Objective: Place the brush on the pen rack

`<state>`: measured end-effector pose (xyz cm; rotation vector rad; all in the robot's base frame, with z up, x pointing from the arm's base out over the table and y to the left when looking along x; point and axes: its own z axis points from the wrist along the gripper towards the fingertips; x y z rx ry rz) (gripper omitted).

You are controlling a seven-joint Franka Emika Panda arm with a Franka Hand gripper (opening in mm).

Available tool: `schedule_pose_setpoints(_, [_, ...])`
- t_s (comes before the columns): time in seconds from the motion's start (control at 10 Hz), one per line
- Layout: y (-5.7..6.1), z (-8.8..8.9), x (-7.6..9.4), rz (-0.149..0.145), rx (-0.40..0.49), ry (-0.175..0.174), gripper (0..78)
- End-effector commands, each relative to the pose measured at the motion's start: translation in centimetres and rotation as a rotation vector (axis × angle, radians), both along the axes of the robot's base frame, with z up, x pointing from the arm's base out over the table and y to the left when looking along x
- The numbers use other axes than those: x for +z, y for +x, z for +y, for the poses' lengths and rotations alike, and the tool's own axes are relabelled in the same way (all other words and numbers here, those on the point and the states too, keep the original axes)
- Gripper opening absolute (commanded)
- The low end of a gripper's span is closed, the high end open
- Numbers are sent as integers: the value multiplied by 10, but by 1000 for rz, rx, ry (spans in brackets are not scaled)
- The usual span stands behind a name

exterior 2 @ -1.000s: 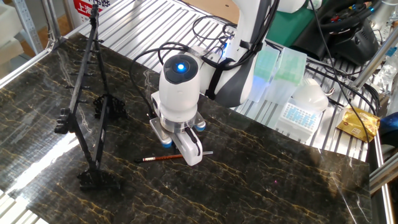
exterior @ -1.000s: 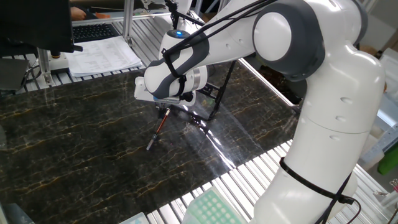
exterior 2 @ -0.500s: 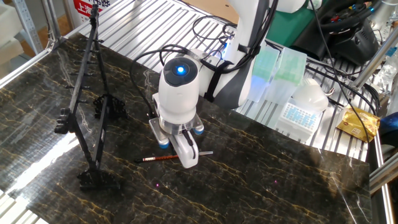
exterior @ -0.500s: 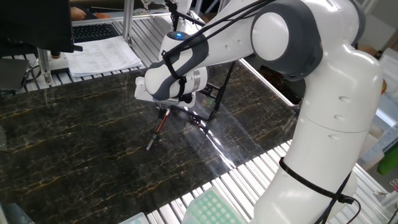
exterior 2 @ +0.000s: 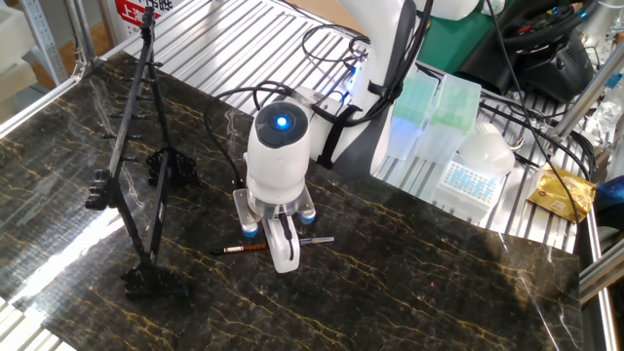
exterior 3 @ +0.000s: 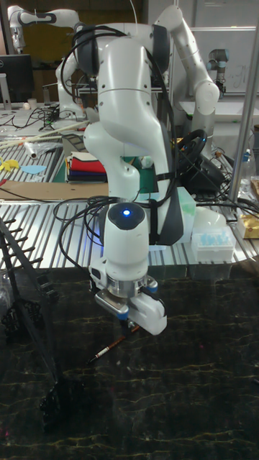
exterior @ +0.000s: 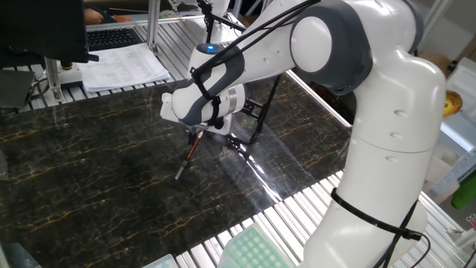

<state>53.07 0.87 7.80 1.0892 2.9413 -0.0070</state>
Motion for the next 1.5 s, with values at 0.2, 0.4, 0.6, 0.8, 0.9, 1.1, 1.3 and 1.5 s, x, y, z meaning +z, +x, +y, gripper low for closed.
schedule_pose_setpoints(0.2, [1,0,-1,4,-46,-10,774])
schedule_pose_setpoints(0.4, [1,0,-1,4,-46,-10,774])
schedule_pose_setpoints(0.6, [1,0,-1,4,-46,-10,774])
schedule_pose_setpoints(0.8, [1,0,-1,4,-46,-10,774])
schedule_pose_setpoints(0.9, [1,0,-1,4,-46,-10,774])
schedule_pose_setpoints(1.1, [1,0,-1,4,-46,-10,774])
schedule_pose_setpoints(1.3, [1,0,-1,4,-46,-10,774])
schedule_pose_setpoints(1.5, [1,0,-1,4,-46,-10,774])
